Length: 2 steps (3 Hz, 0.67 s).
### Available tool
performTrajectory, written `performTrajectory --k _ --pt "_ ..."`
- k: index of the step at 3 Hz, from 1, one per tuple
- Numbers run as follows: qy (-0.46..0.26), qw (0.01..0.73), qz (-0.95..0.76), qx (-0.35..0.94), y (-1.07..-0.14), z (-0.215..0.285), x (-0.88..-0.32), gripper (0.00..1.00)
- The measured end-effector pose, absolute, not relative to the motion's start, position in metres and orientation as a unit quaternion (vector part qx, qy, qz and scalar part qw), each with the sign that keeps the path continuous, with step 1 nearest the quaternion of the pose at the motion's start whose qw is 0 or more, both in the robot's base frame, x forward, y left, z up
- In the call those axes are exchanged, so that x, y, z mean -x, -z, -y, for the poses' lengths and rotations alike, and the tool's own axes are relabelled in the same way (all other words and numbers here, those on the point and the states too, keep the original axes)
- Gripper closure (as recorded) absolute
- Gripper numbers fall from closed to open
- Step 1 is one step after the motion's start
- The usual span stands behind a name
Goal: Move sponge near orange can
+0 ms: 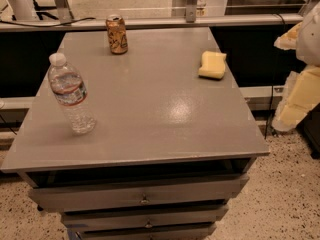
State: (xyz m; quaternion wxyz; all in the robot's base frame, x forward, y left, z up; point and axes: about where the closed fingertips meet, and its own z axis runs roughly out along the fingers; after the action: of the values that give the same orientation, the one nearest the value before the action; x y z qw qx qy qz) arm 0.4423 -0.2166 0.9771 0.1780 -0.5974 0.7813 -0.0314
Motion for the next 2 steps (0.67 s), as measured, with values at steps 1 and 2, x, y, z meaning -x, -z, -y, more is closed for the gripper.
performTrajectory --k 1,2 --pt "0.017 0.219 -0.777 0.590 -0.962 0.208 -0.467 0.00" --pt "0.001 0.280 -0.775 0.566 -0.945 0.195 -0.528 0.00"
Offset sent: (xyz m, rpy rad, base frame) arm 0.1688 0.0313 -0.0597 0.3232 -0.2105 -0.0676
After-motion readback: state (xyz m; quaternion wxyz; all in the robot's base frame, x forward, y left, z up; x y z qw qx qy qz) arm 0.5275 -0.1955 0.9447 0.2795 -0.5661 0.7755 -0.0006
